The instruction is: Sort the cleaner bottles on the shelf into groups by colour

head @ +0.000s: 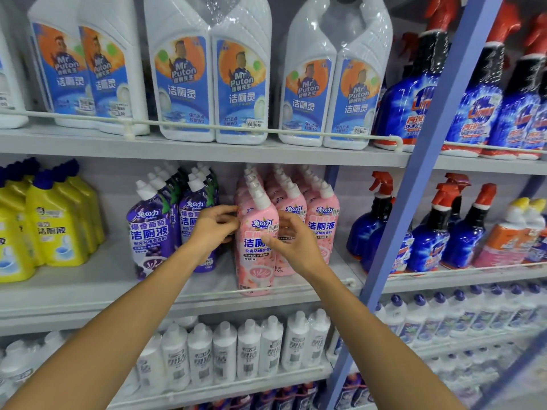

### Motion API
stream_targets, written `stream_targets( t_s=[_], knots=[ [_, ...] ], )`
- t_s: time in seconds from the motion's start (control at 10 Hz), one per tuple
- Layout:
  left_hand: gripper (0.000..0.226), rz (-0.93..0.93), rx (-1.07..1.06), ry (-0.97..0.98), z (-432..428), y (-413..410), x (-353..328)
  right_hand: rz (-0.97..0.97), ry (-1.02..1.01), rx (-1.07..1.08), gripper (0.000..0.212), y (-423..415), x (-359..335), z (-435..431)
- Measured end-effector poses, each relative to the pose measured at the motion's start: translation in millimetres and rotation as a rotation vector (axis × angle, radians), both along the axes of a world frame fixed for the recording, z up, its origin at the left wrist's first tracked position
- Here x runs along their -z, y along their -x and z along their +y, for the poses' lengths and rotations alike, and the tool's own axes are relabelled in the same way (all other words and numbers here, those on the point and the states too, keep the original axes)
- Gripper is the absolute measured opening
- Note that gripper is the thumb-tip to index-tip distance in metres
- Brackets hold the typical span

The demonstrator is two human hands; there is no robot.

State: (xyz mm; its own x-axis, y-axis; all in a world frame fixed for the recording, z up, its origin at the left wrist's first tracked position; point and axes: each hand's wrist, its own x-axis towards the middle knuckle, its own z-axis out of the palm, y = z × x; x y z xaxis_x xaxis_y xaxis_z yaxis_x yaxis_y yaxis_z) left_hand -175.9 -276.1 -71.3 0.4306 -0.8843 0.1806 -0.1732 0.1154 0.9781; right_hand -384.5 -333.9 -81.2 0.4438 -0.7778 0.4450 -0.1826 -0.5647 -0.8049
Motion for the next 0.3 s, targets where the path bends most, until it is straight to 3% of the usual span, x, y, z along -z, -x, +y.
stream_targets(
  t_s=[0.1,0.2,0.3],
  knots=[
    [0.042,-0.074,-0.030,0.007,14,0,-7,0.106,0.064,0.004,0.070,6,-2,5],
    [0.051,-0.270,-0.048,0.005,51,-10,-7,0.277,0.148,0.021,0.093,21,-2,23],
    [0.057,-0.388,-0.060,-0.037,78,-11,-8,0.344,0.171,0.047,0.098,29,-5,37]
  ],
)
